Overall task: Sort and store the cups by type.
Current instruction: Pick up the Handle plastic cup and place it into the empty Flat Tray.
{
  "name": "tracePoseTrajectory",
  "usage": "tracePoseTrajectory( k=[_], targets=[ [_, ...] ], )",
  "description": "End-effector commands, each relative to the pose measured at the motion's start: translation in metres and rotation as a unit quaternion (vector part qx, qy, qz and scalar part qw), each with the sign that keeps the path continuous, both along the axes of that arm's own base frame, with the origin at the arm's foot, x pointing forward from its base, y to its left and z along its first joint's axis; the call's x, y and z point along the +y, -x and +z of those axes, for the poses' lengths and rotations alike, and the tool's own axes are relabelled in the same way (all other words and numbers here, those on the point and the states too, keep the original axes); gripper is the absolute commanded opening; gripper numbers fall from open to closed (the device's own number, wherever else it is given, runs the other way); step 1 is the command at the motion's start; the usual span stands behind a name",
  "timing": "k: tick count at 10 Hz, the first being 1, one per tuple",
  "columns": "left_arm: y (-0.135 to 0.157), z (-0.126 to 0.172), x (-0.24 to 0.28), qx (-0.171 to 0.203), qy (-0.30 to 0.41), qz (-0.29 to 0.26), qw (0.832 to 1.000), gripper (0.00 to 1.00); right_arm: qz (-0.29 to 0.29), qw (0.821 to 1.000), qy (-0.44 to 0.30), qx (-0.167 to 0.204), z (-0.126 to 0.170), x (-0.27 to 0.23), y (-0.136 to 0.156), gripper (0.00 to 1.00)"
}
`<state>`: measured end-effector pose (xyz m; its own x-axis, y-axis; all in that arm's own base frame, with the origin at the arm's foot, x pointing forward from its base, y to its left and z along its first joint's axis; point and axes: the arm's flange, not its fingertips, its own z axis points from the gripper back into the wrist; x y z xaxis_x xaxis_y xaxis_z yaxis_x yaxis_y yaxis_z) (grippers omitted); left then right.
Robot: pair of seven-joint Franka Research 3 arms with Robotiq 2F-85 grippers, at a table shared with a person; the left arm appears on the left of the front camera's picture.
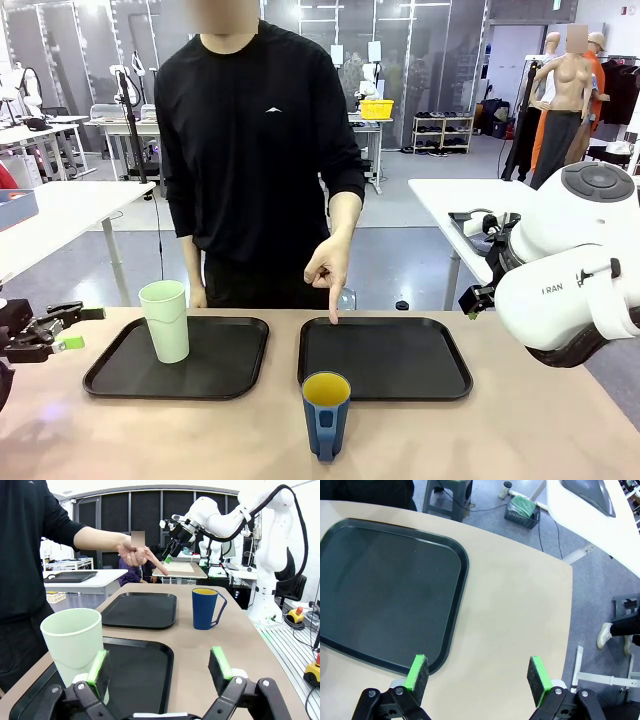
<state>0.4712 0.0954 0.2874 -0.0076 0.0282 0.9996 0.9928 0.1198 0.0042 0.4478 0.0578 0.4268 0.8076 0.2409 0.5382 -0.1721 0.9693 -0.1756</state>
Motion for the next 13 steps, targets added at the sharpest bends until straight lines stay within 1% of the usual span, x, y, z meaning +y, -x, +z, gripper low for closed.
tracePoseTrajectory(
  k=[1, 8, 9, 11, 12, 13],
  targets=[
    [-0.002, 0.001, 0.0, -0.002, -0.001, -0.001, 1.0, 1.0, 0.002, 1.0, 0.003, 0.0, 0.0, 0.0, 0.0, 1.0],
    [0.0, 0.0, 0.0, 0.0, 0.0, 0.0, 1.0, 1.0, 0.002, 1.0, 0.003, 0.0, 0.0, 0.0, 0.0, 1.0],
    [0.004, 0.006, 0.002, 0.004, -0.023, -0.009, 1.0, 1.0, 0.002, 1.0, 0.003, 0.0, 0.0, 0.0, 0.0, 1.0],
    [0.021, 0.025, 0.014, 0.007, -0.102, 0.033, 0.994, 1.0, 0.002, 1.0, 0.003, 0.0, 0.0, 0.0, 0.0, 1.0],
    [0.029, 0.032, 0.019, 0.005, -0.16, 0.049, 0.986, 1.0, 0.002, 1.0, 0.003, 0.0, 0.0, 0.0, 0.0, 1.0],
    [0.037, 0.039, 0.022, 0.011, -0.197, 0.06, 0.978, 1.0, 0.002, 1.0, 0.003, 0.0, 0.0, 0.0, 0.0, 1.0]
  ],
)
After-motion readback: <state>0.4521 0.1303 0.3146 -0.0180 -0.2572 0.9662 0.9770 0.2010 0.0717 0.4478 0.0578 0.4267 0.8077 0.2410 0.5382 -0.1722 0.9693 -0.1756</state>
